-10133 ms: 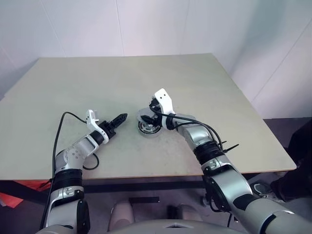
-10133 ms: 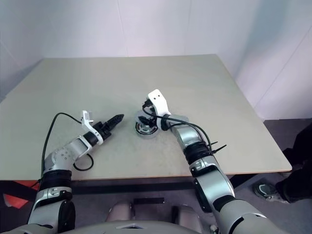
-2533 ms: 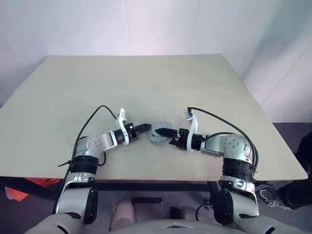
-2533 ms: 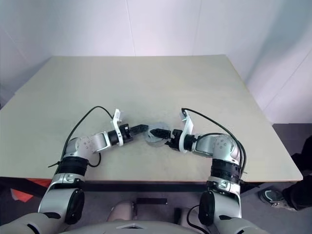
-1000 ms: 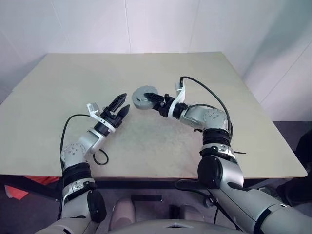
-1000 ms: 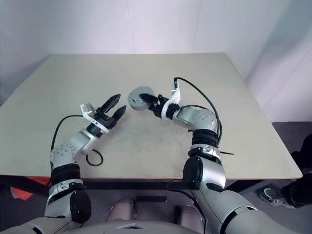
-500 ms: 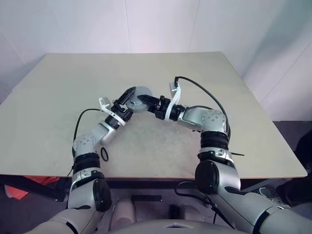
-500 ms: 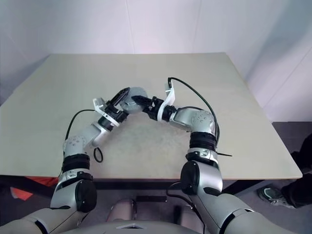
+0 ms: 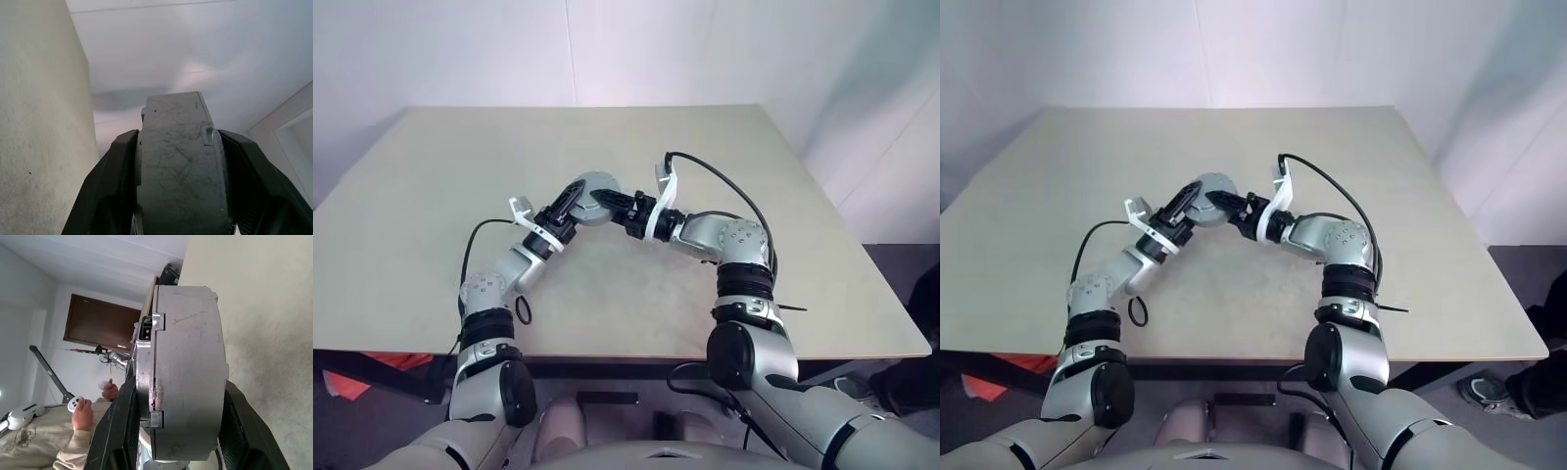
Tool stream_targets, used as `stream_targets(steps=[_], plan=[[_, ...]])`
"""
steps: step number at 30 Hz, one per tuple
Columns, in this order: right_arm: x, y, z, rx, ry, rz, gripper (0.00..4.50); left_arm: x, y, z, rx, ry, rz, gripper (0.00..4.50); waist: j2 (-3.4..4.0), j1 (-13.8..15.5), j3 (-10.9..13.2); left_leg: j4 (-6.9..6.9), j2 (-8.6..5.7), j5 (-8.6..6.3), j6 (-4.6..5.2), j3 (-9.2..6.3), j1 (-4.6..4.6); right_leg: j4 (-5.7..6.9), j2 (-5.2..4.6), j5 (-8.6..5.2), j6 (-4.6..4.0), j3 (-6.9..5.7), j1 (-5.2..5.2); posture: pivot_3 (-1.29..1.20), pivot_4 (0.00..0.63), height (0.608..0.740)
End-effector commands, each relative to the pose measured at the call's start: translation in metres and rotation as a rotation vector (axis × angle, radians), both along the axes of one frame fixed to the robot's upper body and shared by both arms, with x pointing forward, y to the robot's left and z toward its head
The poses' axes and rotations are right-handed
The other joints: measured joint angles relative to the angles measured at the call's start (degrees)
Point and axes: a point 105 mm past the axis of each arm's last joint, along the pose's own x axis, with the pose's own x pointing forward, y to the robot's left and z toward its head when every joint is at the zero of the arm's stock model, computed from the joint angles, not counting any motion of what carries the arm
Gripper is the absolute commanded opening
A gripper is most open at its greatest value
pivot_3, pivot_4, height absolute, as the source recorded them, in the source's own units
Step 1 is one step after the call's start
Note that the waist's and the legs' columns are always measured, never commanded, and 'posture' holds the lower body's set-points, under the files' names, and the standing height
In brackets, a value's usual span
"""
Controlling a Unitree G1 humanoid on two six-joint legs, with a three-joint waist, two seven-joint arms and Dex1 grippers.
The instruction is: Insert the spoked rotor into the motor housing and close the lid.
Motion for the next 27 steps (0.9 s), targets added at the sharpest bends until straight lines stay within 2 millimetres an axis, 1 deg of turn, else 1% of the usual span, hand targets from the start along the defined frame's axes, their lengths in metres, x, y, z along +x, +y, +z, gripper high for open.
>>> stream_targets(steps=[1, 2, 4, 6, 8, 10, 12, 14, 16, 17, 19, 23, 27], plan=[[0.008, -0.006, 0.029, 0.050, -0.137, -0.057, 2.78, 0.002, 0.006, 0.009, 0.017, -0.038, 0.024, 2.13, 0.00, 0.00, 0.00, 0.00, 0.00, 0.00, 0.00, 0.00, 0.00, 0.00, 0.00, 0.00, 0.00, 0.00, 0.00, 0.00, 0.000, 0.740], [0.014, -0.009, 0.027, 0.020, -0.148, -0.103, 3.03, 0.002, 0.007, 0.008, 0.017, -0.038, 0.029, 2.13, 0.00, 0.00, 0.00, 0.01, 0.00, 0.00, 0.00, 0.00, 0.00, 0.01, 0.00, 0.00, 0.00, 0.00, 0.00, 0.00, 0.000, 0.740], [0.028, -0.017, 0.020, -0.069, -0.173, -0.214, 3.72, 0.003, 0.010, 0.007, 0.024, -0.035, 0.042, 2.13, 0.00, -0.01, 0.00, 0.03, 0.00, 0.00, 0.00, 0.00, 0.00, 0.03, -0.01, 0.00, 0.00, 0.00, 0.00, 0.00, 0.000, 0.740], [0.038, -0.025, 0.015, -0.133, -0.198, -0.295, 4.36, 0.004, 0.013, 0.005, 0.038, -0.032, 0.064, 2.13, 0.00, -0.01, 0.00, 0.06, 0.00, 0.00, 0.00, 0.00, 0.00, 0.05, -0.01, 0.00, 0.00, 0.00, 0.00, 0.00, 0.000, 0.740], [0.043, -0.029, 0.012, -0.163, -0.214, -0.335, 4.36, 0.005, 0.015, 0.003, 0.051, -0.030, 0.084, 2.13, -0.01, -0.03, 0.00, 0.08, 0.00, 0.00, 0.00, 0.00, -0.01, 0.06, -0.01, 0.00, 0.00, 0.00, 0.00, 0.00, 0.000, 0.740], [0.048, -0.035, 0.005, -0.201, -0.203, -0.377, 4.36, 0.009, 0.028, -0.002, 0.106, -0.023, 0.170, 2.13, -0.01, -0.04, 0.01, 0.10, 0.01, 0.00, 0.00, -0.01, -0.01, 0.07, -0.01, 0.00, 0.00, 0.00, 0.00, 0.00, 0.000, 0.740], [0.052, -0.040, 0.000, -0.236, -0.204, -0.402, 4.36, 0.015, 0.052, -0.008, 0.139, 0.002, 0.288, 2.13, -0.02, -0.12, 0.01, 0.10, 0.01, 0.00, 0.00, -0.01, 0.00, 0.08, -0.01, 0.00, 0.00, 0.00, 0.01, 0.00, 0.000, 0.740], [0.052, -0.045, -0.002, -0.241, -0.205, -0.409, 4.36, 0.021, 0.083, -0.010, 0.169, 0.028, 0.428, 2.13, -0.02, -0.41, 0.01, 0.11, 0.02, 0.00, 0.00, -0.02, 0.01, 0.12, 0.00, 0.00, 0.00, 0.00, -0.01, 0.00, 0.000, 0.740], [0.052, -0.048, -0.005, -0.244, -0.200, -0.414, 4.36, 0.024, 0.106, -0.011, 0.191, 0.046, 0.526, 2.13, -0.04, -0.56, 0.02, 0.12, 0.05, 0.00, 0.00, -0.02, 0.05, 0.14, 0.04, 0.01, 0.00, 0.00, -0.01, 0.00, 0.000, 0.740], [0.052, -0.050, -0.007, -0.249, -0.197, -0.418, 4.36, 0.025, 0.113, -0.012, 0.205, 0.056, 0.560, 2.13, -0.05, -0.54, 0.03, 0.12, 0.06, 0.00, 0.00, -0.02, 0.05, 0.14, 0.05, 0.01, 0.00, 0.00, -0.01, 0.00, 0.000, 0.740], [0.052, -0.053, -0.011, -0.256, -0.191, -0.422, 4.36, 0.026, 0.126, -0.015, 0.224, 0.073, 0.612, 2.13, -0.07, -0.33, 0.03, 0.12, 0.05, 0.00, 0.01, -0.03, 0.04, 0.14, 0.04, 0.01, 0.00, 0.00, -0.01, 0.00, 0.000, 0.740], [0.051, -0.054, -0.014, -0.265, -0.186, -0.418, 4.36, 0.027, 0.146, -0.020, 0.239, 0.112, 0.696, 2.13, -0.14, 0.29, 0.07, 0.17, 0.00, -0.01, 0.02, -0.04, -0.03, 0.15, -0.01, 0.01, 0.01, 0.00, 0.00, 0.00, 0.000, 0.740], [0.052, -0.051, -0.014, -0.265, -0.185, -0.411, 4.36, 0.028, 0.151, -0.030, 0.262, 0.160, 0.727, 2.13, -0.33, 0.17, 0.13, 0.28, 0.01, -0.01, 0.03, -0.04, -0.02, 0.21, -0.04, 0.03, 0.03, 0.00, 0.05, 0.00, 0.000, 0.740]])
